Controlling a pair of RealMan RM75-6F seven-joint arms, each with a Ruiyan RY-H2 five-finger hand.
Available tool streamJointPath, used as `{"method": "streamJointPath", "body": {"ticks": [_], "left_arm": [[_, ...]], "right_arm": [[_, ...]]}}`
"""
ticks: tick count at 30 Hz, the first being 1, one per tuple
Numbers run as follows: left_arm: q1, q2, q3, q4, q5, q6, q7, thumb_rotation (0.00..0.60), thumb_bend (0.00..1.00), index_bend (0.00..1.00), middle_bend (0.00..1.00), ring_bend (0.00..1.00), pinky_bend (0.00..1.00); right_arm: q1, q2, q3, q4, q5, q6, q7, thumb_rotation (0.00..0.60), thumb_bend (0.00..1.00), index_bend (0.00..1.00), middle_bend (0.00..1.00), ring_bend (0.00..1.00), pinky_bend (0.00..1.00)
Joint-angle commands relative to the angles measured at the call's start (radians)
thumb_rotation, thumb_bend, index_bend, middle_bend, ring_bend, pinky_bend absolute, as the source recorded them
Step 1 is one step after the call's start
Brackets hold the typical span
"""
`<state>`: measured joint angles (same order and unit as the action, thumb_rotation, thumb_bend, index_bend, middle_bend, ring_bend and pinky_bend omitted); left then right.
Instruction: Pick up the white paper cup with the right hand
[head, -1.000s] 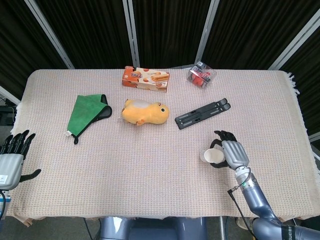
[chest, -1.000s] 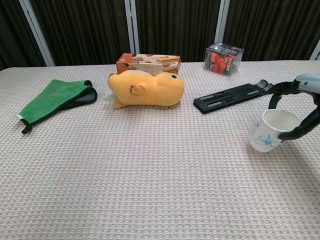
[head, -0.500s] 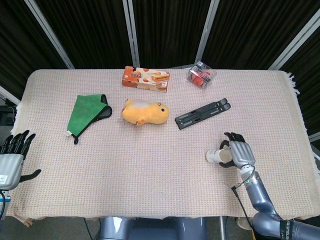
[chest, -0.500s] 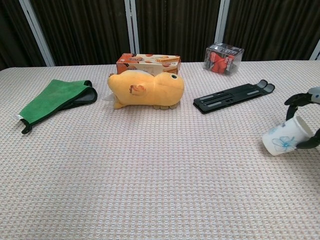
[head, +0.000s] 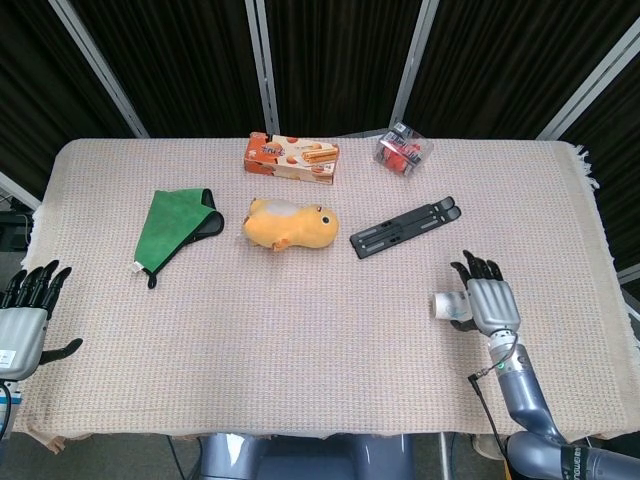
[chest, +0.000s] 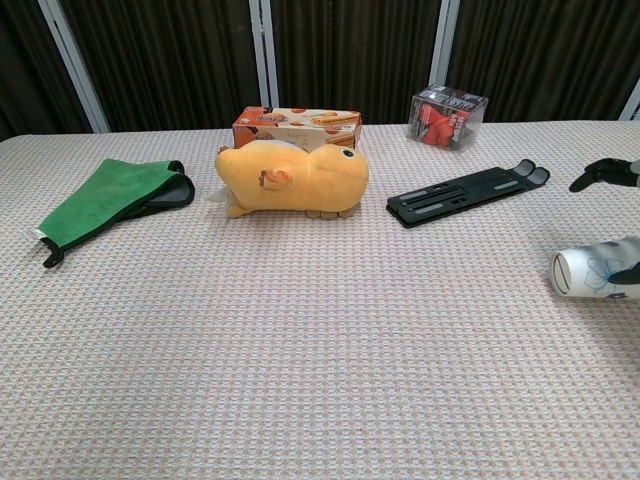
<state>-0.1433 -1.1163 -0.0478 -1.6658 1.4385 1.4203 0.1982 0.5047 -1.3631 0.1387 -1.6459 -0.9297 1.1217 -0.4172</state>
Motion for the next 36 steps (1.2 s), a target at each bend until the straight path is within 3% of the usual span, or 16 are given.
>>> {"method": "streamJointPath", "body": {"ticks": [1,17,29,36], "left_arm": [[0.000,0.000,0.000,0.000,0.000,0.000,-0.001,0.600,0.00,0.00,0.00,0.00,0.00],[-0.002,0.004,0.001,0.002,0.002,-0.004,-0.012,0.600,0.00,0.00,0.00,0.00,0.00],[-0.002,0.004,0.002,0.002,0.002,-0.005,-0.013,0.600,0.00,0.00,0.00,0.00,0.00],[-0.002,0.004,0.002,0.001,0.001,-0.005,-0.011,0.600,0.00,0.00,0.00,0.00,0.00]], "right_arm": [[0.004,-0.017,-0.009,-0.005,-0.006,0.009,-0.029,0.600,0.17,0.17,0.00,0.00,0.00],[0.029,-0.150,-0.013,0.085,0.031,0.059,-0.161,0.600,0.18,0.34,0.08,0.00,0.00],[0.027,-0.180,-0.010,0.137,0.084,0.052,-0.203,0.600,0.22,0.46,0.14,0.00,0.00],[0.027,-0.171,0.005,0.101,0.039,0.076,-0.181,0.600,0.22,0.47,0.15,0.00,0.00]]}}
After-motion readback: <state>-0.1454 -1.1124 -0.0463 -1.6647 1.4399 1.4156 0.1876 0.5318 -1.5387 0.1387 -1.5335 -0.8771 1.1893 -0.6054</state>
